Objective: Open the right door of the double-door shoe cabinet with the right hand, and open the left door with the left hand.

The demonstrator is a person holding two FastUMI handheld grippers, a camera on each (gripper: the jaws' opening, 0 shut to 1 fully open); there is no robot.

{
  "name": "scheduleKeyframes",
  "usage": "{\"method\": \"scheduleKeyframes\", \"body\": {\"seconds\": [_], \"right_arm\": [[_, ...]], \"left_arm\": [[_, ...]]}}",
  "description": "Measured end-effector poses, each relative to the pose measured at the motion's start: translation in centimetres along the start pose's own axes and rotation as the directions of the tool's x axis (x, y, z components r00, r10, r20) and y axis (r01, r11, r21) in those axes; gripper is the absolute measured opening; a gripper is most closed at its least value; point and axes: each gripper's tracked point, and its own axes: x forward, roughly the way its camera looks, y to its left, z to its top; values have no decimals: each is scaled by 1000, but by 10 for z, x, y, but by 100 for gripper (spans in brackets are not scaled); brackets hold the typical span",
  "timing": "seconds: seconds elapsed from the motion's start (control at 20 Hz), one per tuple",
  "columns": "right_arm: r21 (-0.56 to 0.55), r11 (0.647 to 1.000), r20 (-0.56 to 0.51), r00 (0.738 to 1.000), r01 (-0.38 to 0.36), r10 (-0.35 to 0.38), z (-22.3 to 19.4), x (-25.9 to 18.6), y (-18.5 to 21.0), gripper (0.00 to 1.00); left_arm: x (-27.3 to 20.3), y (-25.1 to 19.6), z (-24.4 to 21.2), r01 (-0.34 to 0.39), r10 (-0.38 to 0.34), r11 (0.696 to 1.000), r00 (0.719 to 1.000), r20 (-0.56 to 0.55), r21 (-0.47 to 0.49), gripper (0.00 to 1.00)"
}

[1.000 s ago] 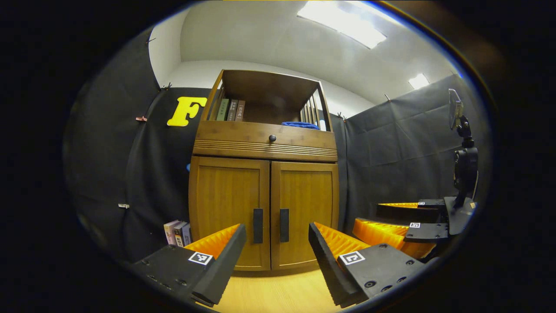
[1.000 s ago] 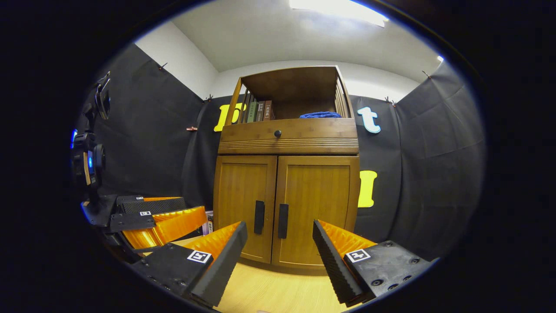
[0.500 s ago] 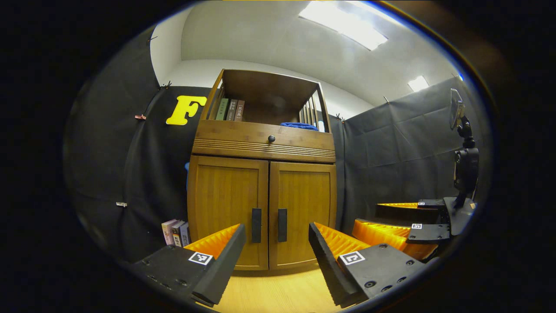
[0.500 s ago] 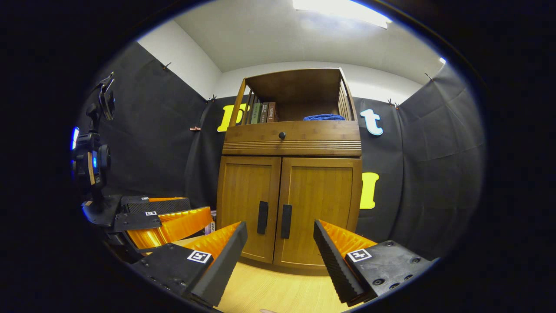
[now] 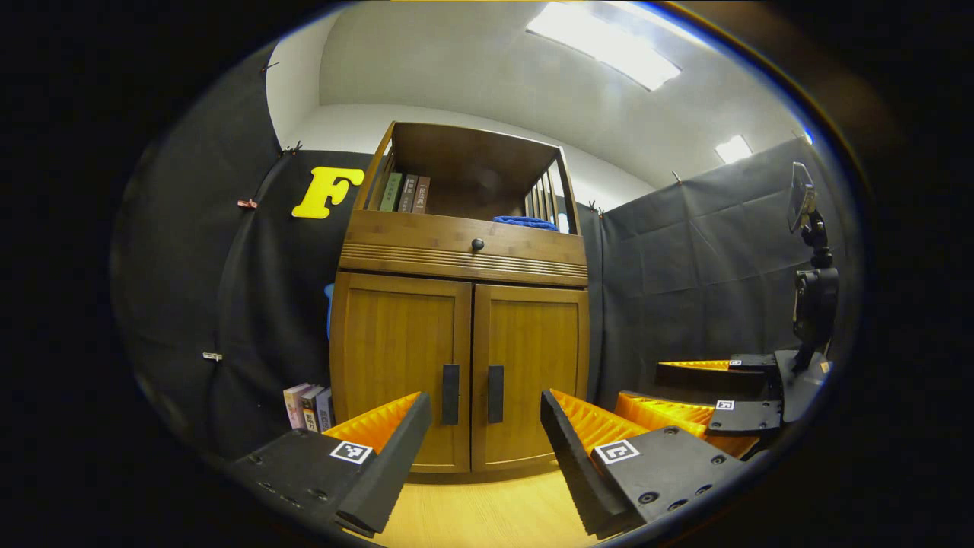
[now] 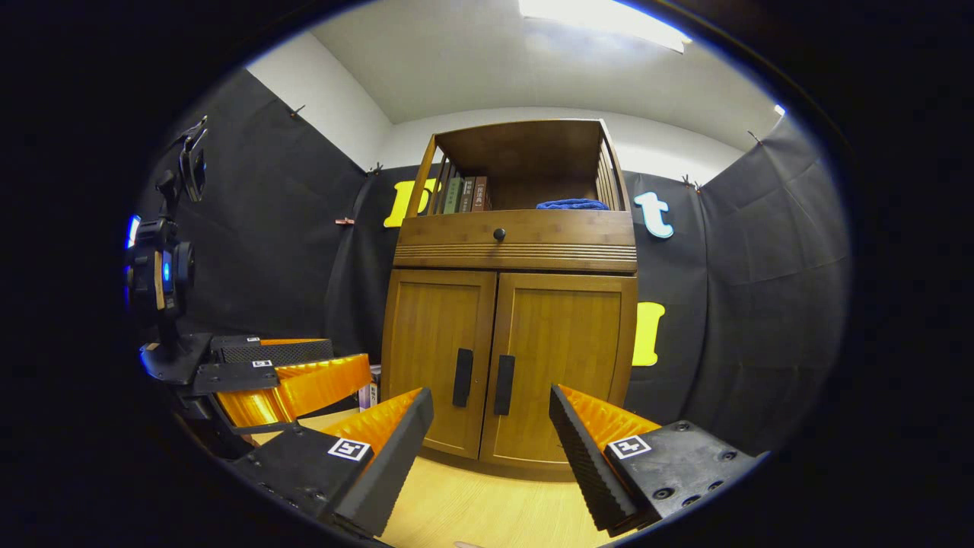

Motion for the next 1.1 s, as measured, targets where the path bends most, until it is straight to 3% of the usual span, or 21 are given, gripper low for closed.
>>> {"method": "scheduleKeyframes", "body": {"seconds": [0.5, 1.1], "right_arm": [[13, 1000, -7, 1000, 28, -28, -9, 27, 5, 97], [28, 995, -40, 995, 91, -89, -58, 151, 14, 98]], "left_arm": [[-5, 20, -10, -7, 7, 1000, 1000, -16, -16, 90], [-11, 59, -37, 6, -6, 1000, 999, -52, -3, 91]]}}
